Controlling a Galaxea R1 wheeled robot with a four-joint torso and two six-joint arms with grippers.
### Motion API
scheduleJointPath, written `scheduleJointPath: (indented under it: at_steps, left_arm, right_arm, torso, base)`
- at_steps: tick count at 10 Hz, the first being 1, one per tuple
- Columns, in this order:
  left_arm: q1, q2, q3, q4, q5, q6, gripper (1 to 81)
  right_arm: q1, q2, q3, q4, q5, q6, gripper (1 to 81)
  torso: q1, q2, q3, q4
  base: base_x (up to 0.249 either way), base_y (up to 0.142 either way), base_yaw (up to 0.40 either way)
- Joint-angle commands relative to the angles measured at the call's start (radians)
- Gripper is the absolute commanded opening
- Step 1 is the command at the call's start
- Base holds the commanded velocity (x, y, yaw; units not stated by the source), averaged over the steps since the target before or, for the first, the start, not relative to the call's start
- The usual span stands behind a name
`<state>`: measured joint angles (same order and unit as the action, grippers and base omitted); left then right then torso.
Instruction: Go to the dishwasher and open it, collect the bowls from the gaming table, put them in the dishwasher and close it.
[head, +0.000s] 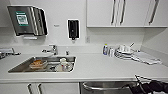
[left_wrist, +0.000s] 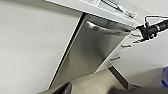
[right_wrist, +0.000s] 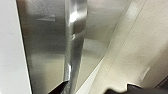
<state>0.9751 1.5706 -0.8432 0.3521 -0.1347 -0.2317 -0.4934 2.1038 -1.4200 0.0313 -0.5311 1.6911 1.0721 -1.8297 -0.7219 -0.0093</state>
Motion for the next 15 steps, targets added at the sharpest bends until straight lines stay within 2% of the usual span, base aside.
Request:
scheduleJointPath:
  at_steps: [1, 2, 3, 5, 8, 12, 15]
  left_arm:
    - [-0.075, -0.049, 0.03, 0.016, -0.002, 0.006, 81.1]
    - [-0.077, -0.049, 0.027, 0.016, -0.002, 0.006, 81.1]
    - [-0.077, -0.047, 0.027, 0.016, -0.002, 0.006, 81.1]
    - [-0.075, -0.046, 0.026, 0.016, -0.002, 0.006, 81.1]
    - [-0.077, -0.044, 0.024, 0.016, -0.002, 0.006, 81.1]
    - [-0.077, -0.044, 0.022, 0.018, -0.002, 0.006, 81.1]
    - [-0.075, -0.035, 0.016, 0.018, 0.0, 0.008, 81.1]
  right_arm:
    - [0.181, -0.008, 0.012, -0.12, -0.063, 0.144, 81.1]
    - [0.187, 0.011, 0.02, -0.188, -0.112, 0.211, 81.1]
    - [0.187, 0.029, 0.03, -0.242, -0.118, 0.261, 81.1]
    - [0.198, 0.064, 0.041, -0.297, -0.119, 0.308, 81.1]
    - [0.172, 0.132, 0.012, -0.321, -0.124, 0.311, 81.1]
    - [0.127, 0.204, -0.101, -0.367, -0.125, 0.32, 81.1]
    - [0.115, 0.238, -0.138, -0.415, -0.174, 0.322, 81.1]
  torso:
    - [0.0, 0.0, 0.0, 0.0]
    - [0.0, 0.0, 0.0, 0.0]
    - [0.0, 0.0, 0.0, 0.0]
    - [0.0, 0.0, 0.0, 0.0]
    - [0.0, 0.0, 0.0, 0.0]
    - [0.0, 0.0, 0.0, 0.0]
    - [0.0, 0.0, 0.0, 0.0]
  base:
    - [0.0, 0.0, 0.0]
    - [0.0, 0.0, 0.0]
    - [0.0, 0.0, 0.0]
    - [0.0, 0.0, 0.0]
    - [0.0, 0.0, 0.0]
    - [0.0, 0.0, 0.0]
    - [0.0, 0.0, 0.0]
